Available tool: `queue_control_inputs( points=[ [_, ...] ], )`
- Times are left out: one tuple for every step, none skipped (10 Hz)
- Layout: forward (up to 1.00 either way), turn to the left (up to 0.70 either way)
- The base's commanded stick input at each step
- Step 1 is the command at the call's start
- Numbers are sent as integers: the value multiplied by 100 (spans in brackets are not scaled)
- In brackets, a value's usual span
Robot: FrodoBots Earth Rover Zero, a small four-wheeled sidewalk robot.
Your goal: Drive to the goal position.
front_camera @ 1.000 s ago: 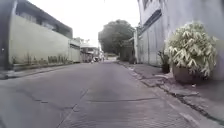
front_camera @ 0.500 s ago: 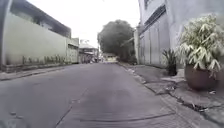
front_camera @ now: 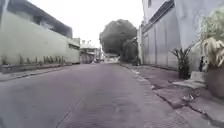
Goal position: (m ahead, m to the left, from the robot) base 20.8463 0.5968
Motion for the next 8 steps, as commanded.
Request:
queue_control_inputs(
  points=[
    [100, 6],
    [100, 6],
    [100, 6],
    [100, 4],
    [100, -17],
    [100, -33],
    [100, -28],
    [100, -23]
  ],
)
